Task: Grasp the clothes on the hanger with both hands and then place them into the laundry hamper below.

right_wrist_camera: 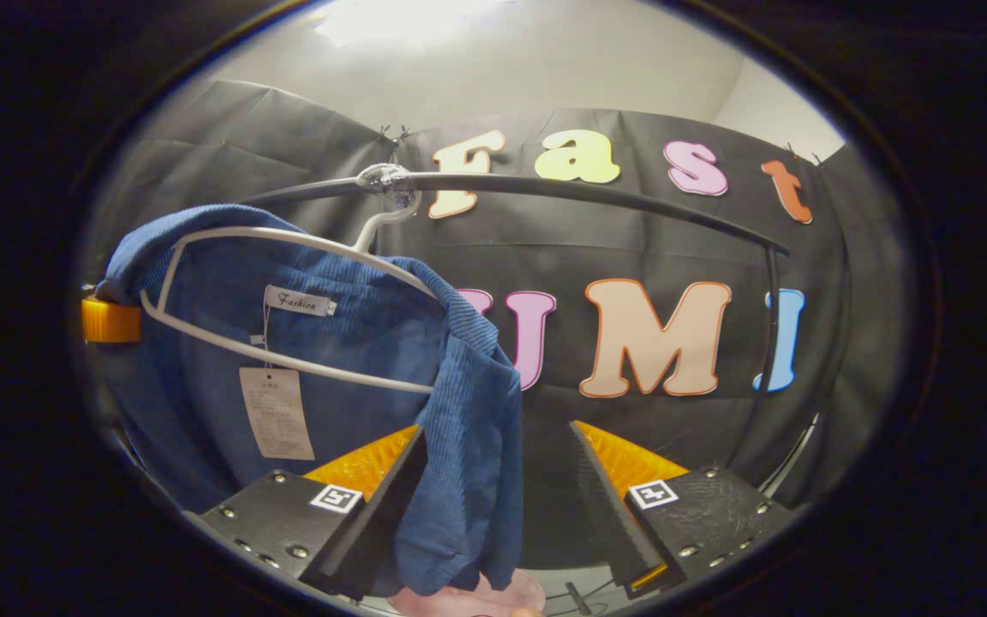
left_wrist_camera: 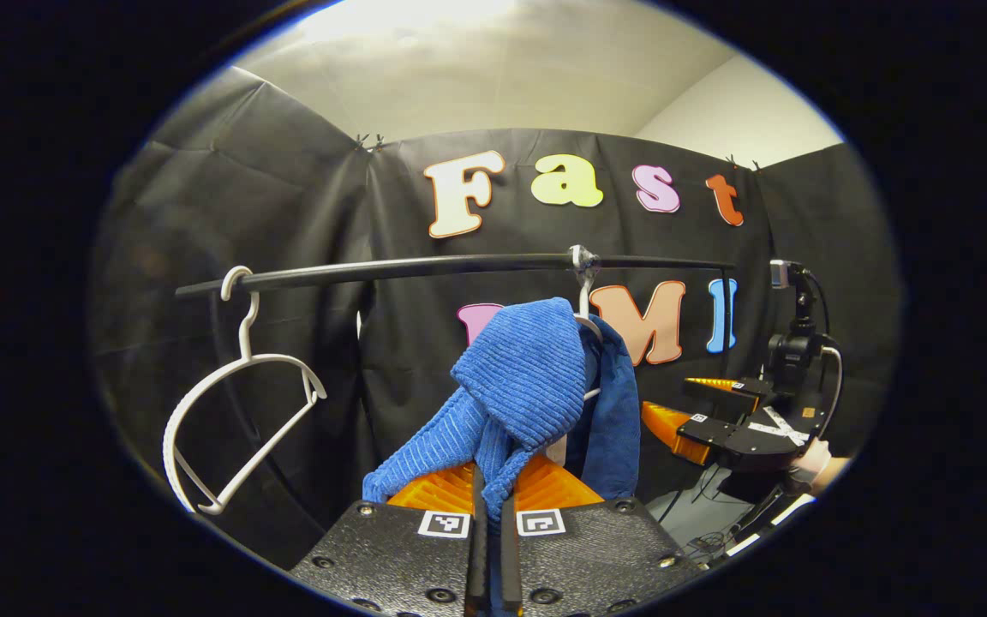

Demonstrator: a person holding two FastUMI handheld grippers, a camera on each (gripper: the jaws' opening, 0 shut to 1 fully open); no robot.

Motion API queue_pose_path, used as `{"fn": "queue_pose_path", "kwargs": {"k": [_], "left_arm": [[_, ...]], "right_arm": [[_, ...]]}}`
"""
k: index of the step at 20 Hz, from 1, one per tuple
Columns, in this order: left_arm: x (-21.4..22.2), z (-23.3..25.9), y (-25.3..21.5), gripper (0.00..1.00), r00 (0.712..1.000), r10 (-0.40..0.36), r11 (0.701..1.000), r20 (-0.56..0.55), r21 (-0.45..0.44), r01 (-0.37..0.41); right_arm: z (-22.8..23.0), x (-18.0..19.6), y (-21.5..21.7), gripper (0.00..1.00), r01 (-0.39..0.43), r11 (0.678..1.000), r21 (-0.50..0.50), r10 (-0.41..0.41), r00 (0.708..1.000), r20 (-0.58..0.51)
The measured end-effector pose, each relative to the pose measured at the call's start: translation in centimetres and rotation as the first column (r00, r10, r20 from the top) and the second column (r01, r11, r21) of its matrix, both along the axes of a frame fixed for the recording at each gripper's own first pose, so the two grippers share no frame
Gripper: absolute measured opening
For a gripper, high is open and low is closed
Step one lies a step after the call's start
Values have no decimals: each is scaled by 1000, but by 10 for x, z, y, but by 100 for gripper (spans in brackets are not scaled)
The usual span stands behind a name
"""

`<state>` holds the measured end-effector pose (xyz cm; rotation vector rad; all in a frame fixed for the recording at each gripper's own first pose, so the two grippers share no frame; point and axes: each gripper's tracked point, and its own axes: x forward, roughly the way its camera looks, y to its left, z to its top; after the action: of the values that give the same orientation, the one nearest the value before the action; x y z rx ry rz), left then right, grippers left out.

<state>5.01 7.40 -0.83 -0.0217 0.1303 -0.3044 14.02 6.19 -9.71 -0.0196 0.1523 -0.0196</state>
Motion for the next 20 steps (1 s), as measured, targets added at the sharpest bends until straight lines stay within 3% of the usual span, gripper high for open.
{"fn": "queue_pose_path", "kwargs": {"k": [4, 10, 11, 12, 16, 20], "left_arm": [[-5, 1, -1, 6, 1000, 2, 1000, -2, -9, -2], [-12, -1, -6, 7, 1000, -1, 1000, -17, -17, 1], [-13, -2, -9, 6, 1000, -9, 1000, -22, -17, 9], [-14, -3, -12, 6, 999, -19, 1000, -26, -14, 19], [-20, -7, -23, 6, 998, -54, 998, -40, -16, 53], [-31, -7, -48, 8, 988, -146, 988, -56, -53, 143]], "right_arm": [[-11, 21, 14, 98, -43, 998, 44, 44, 999, -17], [-49, 51, 18, 96, -30, 997, 65, 37, 993, -108], [-56, 50, 19, 77, -28, 998, 63, 36, 991, -131], [-63, 52, 16, 72, -16, 998, 54, 24, 988, -154], [-64, 48, 2, 15, 34, 998, 50, -25, 985, -172], [-38, 44, -14, 14, 56, 998, 29, -53, 991, -120]]}}
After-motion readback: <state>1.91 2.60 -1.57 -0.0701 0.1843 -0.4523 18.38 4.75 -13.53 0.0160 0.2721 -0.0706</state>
